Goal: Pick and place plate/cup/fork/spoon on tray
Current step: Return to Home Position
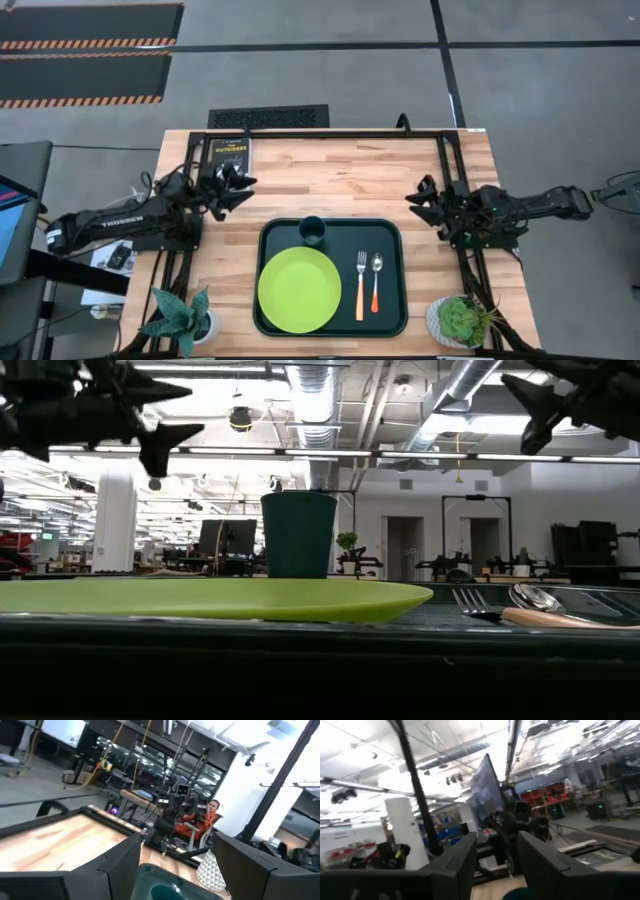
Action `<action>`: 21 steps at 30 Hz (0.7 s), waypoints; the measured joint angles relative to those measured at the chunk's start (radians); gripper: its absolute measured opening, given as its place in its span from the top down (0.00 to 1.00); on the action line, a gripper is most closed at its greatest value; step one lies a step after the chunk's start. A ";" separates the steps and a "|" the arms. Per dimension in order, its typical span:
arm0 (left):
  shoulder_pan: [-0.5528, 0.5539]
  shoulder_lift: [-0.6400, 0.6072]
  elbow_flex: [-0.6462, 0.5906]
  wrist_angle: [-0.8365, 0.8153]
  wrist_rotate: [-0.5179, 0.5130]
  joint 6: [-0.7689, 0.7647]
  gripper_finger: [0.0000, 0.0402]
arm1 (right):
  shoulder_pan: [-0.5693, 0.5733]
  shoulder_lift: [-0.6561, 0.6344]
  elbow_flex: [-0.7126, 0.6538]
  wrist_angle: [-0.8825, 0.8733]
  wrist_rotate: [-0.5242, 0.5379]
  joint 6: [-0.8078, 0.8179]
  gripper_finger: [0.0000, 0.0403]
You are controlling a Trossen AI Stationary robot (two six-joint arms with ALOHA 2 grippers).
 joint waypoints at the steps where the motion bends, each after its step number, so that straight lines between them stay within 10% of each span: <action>1: 0.000 -0.014 -0.018 -0.001 -0.007 -0.006 0.41 | 0.007 0.000 0.000 -0.016 0.014 0.000 0.58; 21: 0.000 -0.106 -0.071 -0.145 -0.127 0.093 0.41 | 0.026 -0.006 0.000 -0.249 0.024 -0.142 0.57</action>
